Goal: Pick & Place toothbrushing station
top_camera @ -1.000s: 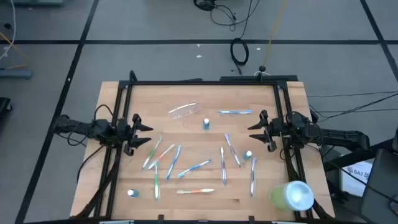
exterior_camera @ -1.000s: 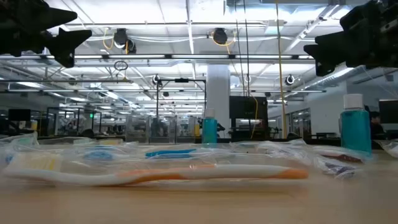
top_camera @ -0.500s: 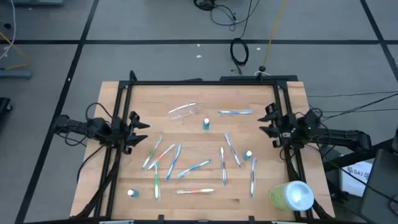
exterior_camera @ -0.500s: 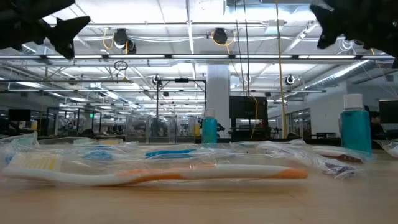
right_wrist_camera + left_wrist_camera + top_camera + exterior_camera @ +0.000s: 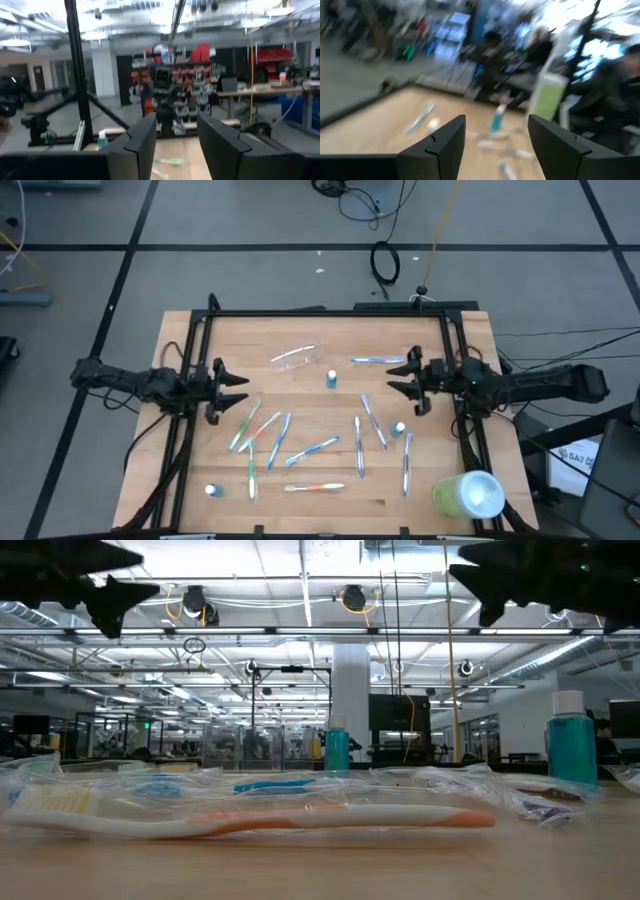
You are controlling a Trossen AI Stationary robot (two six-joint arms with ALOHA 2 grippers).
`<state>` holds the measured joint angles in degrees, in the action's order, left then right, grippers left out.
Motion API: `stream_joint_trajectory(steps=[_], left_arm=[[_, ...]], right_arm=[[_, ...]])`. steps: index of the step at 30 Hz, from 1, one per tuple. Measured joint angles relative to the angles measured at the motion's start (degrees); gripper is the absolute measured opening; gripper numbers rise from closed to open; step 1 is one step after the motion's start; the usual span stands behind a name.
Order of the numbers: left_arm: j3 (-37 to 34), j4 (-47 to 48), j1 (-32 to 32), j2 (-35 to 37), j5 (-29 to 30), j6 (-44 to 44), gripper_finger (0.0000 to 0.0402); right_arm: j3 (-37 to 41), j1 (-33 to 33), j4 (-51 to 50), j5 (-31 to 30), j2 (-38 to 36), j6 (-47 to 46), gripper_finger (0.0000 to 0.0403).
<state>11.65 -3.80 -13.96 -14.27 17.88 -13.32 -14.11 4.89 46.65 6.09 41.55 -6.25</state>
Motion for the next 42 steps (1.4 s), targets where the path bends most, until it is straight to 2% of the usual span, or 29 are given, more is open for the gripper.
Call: stream_joint_trajectory(steps=[3, 8, 13, 19, 26, 29, 34, 42], left_arm=[[6.7, 11.4, 0.0, -7.1, 3.4, -6.8, 0.0223], [17.7, 29.6, -0.1, -20.0, 1.1, -20.9, 0.0223], [22.5, 39.6, -0.7, -30.2, -1.6, -23.9, 0.0223], [22.5, 38.9, -2.4, -39.7, -3.3, -25.6, 0.0223], [22.6, 28.2, -3.8, -51.1, -1.7, -24.7, 0.0223], [22.6, 26.4, -3.6, -55.7, -1.0, -25.3, 0.0223], [22.6, 26.6, -2.6, -61.5, -2.5, -29.2, 0.0223], [22.6, 24.1, -2.6, -66.9, -2.7, -27.9, 0.0223]], right_arm=[[-2.4, -0.1, 0.0, -0.1, 4.6, -0.1, 0.0134], [-3.6, -0.1, 0.0, -0.1, 8.6, -0.1, 0.0134], [-3.8, -0.1, 0.3, -0.1, 9.1, 0.1, 0.0134], [-3.8, -0.1, 0.3, -0.1, 9.1, 0.6, 0.0134], [-3.8, -0.1, 0.3, -0.1, 9.1, 1.4, 0.0134], [-3.8, -0.1, 0.2, -0.1, 9.1, 1.4, 0.0134], [-3.9, -0.1, 0.2, -0.1, 9.1, 1.4, 0.0134], [-3.9, -0.1, 0.0, -0.1, 9.1, 1.4, 0.0134]])
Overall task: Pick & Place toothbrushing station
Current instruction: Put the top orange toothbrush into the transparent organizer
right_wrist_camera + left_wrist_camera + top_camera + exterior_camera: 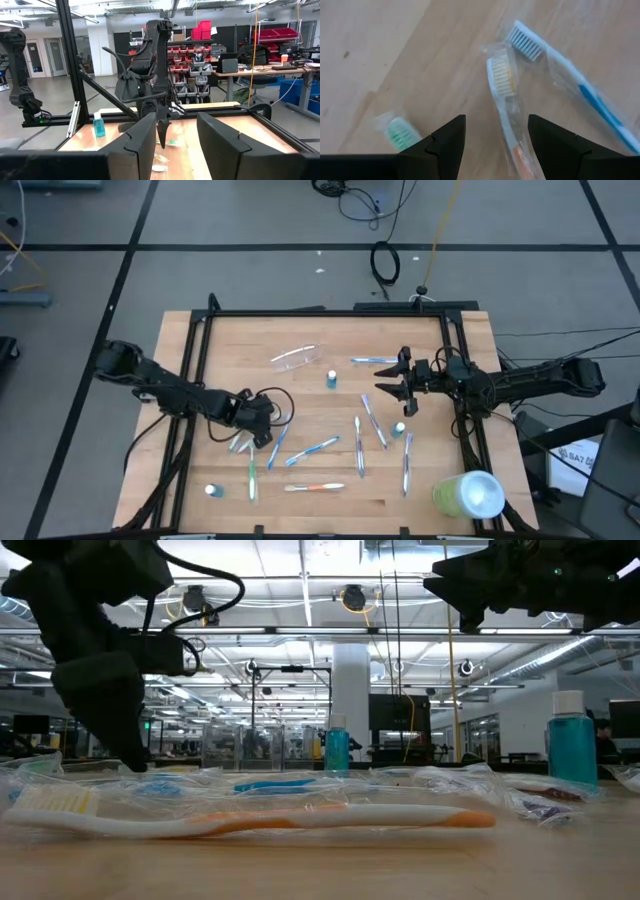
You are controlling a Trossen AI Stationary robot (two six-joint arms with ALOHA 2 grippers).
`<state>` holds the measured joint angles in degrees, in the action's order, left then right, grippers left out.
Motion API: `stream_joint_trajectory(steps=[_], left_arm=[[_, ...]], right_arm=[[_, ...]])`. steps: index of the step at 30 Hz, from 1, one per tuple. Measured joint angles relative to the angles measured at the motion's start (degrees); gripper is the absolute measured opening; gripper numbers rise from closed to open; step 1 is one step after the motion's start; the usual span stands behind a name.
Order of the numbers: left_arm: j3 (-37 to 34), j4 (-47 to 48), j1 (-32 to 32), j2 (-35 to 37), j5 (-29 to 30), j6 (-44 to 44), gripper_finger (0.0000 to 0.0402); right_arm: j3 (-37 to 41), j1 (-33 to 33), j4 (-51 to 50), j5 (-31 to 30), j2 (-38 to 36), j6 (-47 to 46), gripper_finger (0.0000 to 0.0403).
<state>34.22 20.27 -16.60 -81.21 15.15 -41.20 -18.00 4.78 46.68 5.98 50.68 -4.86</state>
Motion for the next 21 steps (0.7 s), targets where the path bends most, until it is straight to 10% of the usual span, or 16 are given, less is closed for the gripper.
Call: stream_joint_trajectory(steps=[8, 21], left_arm=[[0.1, -2.5, 0.0, -3.6, -0.1, 0.5, 0.0207], [0.1, -4.3, 1.6, -4.3, 0.9, -0.1, 0.0069]], right_arm=[[0.0, 0.0, -0.2, 0.0, 0.0, 0.0, 0.0134], [0.0, 0.0, -0.2, 0.0, 0.0, 0.0, 0.0134]])
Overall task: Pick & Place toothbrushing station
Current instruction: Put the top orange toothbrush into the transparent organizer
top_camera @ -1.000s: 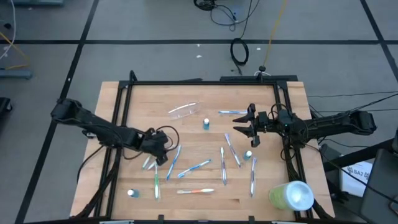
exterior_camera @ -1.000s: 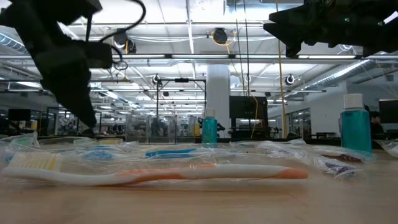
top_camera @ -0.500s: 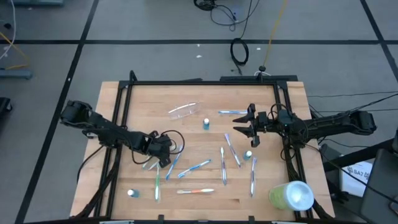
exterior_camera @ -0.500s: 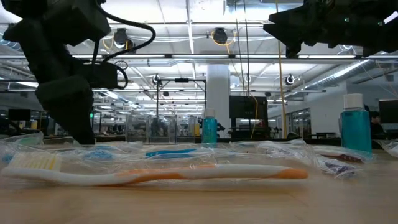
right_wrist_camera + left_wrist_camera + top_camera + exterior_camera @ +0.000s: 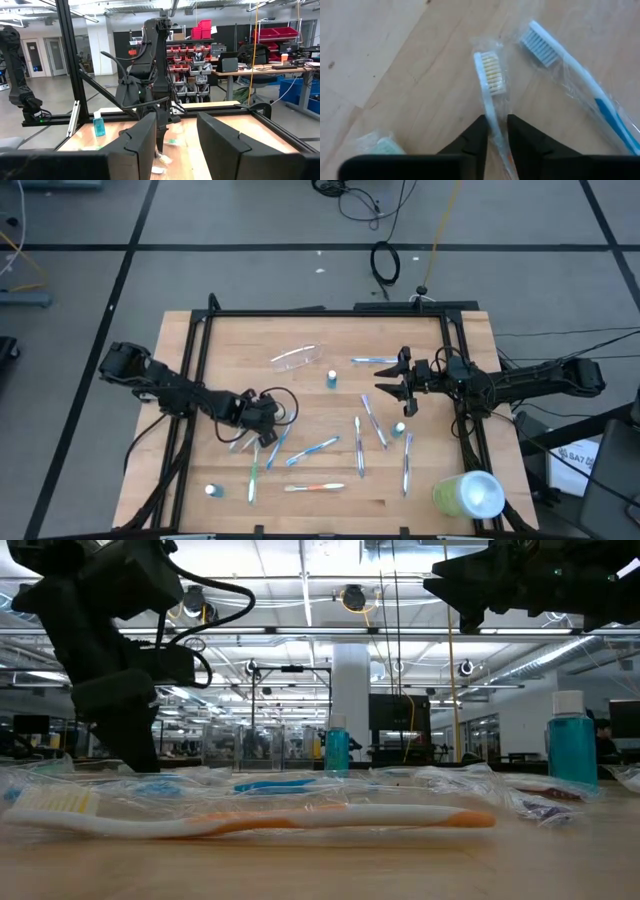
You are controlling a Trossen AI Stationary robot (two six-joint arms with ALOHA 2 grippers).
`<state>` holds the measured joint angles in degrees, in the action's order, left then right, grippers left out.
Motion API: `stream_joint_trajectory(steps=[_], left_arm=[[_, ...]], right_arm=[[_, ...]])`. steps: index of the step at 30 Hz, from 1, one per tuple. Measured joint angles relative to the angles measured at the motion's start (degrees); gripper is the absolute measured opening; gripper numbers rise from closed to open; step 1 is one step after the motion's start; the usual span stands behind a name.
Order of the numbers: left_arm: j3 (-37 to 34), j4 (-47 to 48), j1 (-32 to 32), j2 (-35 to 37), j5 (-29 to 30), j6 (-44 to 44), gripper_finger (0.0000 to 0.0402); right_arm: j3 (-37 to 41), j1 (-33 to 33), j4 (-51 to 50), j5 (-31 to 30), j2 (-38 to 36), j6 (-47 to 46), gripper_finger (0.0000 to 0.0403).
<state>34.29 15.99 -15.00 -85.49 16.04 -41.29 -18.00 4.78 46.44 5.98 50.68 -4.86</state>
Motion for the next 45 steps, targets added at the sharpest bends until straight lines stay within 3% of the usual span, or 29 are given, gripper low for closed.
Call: stream_joint_trajectory(steps=[7, 14, 17, 21, 23, 27, 30, 33, 38, 45], left_arm=[[-0.2, -2.5, 3.2, -0.1, 1.1, -0.6, 0.0011], [2.5, -3.6, 5.5, 3.9, 3.7, -1.7, 0.0027], [4.7, -4.1, 6.0, 7.8, 9.8, 1.0, 0.0012], [6.0, -9.1, 6.0, 14.4, 22.2, 6.9, 0.0014], [6.0, -14.4, 6.0, 17.4, 27.7, 12.8, 0.0021], [6.1, -25.7, 6.1, 21.7, 33.1, 26.8, 0.0010], [6.2, -35.0, 7.3, 22.6, 33.2, 35.5, 0.0009], [6.1, -38.0, 8.7, 22.6, 32.1, 38.9, 0.0017], [5.6, -39.9, 12.5, 20.3, 34.1, 39.5, 0.0006], [-1.4, -56.6, 19.5, 15.6, 35.4, 38.6, 0.0007]], right_arm=[[0.0, 0.0, 0.0, 0.0, 0.0, 0.0, 0.0134], [0.0, 0.0, 0.0, 0.0, 0.0, 0.0, 0.0134], [0.0, 0.0, 0.0, 0.0, 0.0, 0.0, 0.0134], [0.0, 0.0, 0.0, 0.0, 0.0, 0.0, 0.0134], [0.0, 0.0, 0.0, 0.0, 0.0, 0.0, 0.0134], [0.0, 0.0, 0.0, 0.0, 0.0, 0.0, 0.0134], [0.0, 0.0, 0.0, 0.0, 0.0, 0.0, 0.0134], [0.0, 0.0, 0.0, 0.0, 0.0, 0.0, 0.0134], [0.0, 0.0, 0.0, -0.2, 0.0, 0.0, 0.0134], [0.0, 0.0, 0.0, -0.2, 0.0, 0.0, 0.0134]])
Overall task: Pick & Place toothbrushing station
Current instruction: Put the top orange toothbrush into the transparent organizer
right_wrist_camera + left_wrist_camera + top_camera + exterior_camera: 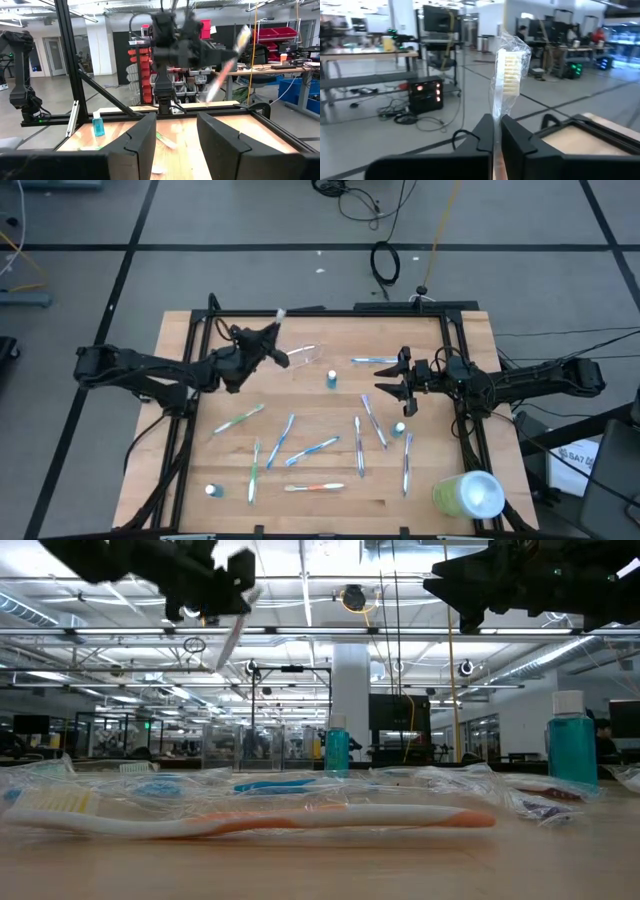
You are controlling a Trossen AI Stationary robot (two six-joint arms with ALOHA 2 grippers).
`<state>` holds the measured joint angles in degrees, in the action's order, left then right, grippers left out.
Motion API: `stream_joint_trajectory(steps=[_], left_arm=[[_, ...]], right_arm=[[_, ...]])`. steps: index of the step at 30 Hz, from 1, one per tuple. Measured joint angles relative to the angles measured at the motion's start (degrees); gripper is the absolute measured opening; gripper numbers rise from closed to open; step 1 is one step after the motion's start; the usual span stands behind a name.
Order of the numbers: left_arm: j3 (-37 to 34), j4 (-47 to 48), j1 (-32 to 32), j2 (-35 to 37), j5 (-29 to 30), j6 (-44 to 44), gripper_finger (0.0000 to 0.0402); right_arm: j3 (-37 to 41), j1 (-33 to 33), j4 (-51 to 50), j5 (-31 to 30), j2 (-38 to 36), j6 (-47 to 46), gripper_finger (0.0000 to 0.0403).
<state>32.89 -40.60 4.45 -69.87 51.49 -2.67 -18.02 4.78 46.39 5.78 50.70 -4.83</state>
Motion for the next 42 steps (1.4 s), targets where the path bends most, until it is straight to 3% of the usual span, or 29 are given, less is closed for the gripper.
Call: stream_joint_trajectory(steps=[5, 11, 26, 35, 42], left_arm=[[-6.2, -16.9, 3.2, -4.9, -0.4, 1.0, 0.0013], [-8.3, -28.8, 5.9, -11.5, -2.2, 4.8, 0.0008], [-8.4, -30.3, 9.7, -23.6, 1.1, -0.8, 0.0006], [-8.4, -30.2, 9.7, -27.9, 1.6, -3.9, 0.0006], [-8.4, -29.7, 9.2, -28.6, 1.7, -6.2, 0.0027]], right_arm=[[0.0, 0.0, 0.0, 0.0, 0.0, 0.0, 0.0134], [0.0, 0.0, -0.8, 0.0, 0.0, 0.0, 0.0134], [0.0, 0.0, -3.5, -0.8, 0.0, 0.0, 0.0134], [0.0, 0.0, -10.1, -20.1, 0.0, -0.6, 0.0134], [0.0, 0.0, -10.3, -22.2, 0.0, -1.5, 0.0134]])
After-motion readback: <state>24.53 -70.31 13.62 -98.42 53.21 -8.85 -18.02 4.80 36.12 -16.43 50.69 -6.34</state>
